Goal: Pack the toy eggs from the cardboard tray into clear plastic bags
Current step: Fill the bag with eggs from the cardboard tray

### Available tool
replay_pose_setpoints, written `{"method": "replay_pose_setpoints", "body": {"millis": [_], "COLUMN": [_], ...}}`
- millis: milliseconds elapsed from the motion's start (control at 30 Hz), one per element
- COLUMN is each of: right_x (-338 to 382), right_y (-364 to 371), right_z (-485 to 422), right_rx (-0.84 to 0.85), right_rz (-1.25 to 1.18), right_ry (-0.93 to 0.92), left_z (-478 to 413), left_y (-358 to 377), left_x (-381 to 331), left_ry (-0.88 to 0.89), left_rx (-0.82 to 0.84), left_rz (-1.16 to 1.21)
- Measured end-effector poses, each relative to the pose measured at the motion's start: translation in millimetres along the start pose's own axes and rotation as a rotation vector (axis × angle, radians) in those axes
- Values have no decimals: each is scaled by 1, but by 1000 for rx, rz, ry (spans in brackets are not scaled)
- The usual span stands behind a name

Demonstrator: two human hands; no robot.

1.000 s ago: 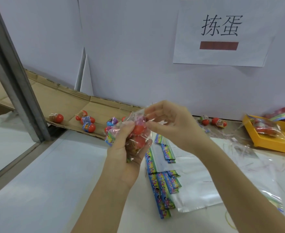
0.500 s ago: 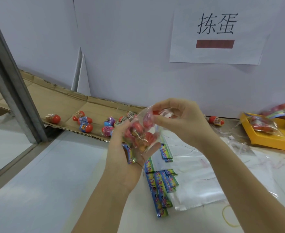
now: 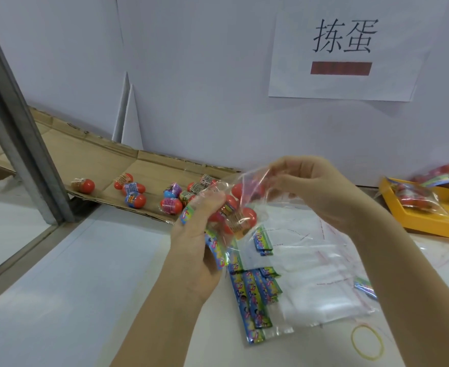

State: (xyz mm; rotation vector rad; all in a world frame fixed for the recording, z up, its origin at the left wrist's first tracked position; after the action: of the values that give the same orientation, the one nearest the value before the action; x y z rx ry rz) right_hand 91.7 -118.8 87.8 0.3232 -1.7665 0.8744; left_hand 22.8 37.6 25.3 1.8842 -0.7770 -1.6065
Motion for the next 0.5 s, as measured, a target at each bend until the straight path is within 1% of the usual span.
{"method": "replay_pose_setpoints", "body": {"millis": [67,133,167,233,300,400,500], "right_x": [1,1,1,2,4,8,12], "right_y": [-2,-4,-5,-7,-7,-6,-5], "right_z": [3,4,5,6,6,8,9], "right_rx": [75,115,111,48,2,15,32], "right_rz": [17,34,36,37,45,67,116], "right_ry": [11,39,47,50,45,29,-10], "left_z": [1,3,3,5,6,7,8], "left_y": [2,3,3,3,3,3,1], "left_x": [2,4,4,1,-2,-6,-9], "left_ry": [-22,-44,-62,-119,-192,-223,-261], "left_rx": [55,72,76,76,63,37,54], "left_rz": [-43,-56,-60,-47,28,184,194]}}
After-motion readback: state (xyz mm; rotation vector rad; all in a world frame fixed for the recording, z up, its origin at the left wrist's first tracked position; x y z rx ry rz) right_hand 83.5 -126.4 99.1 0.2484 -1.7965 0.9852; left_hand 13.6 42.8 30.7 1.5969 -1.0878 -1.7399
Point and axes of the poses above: each hand's wrist, its own z-axis away from the middle knuckle, its own y-axis out of the palm, x = y × z, the point moved 2 cm from there along -z, towards the middle knuckle, and after that the axes turned 14 degrees about x, right-handed, at the moved point
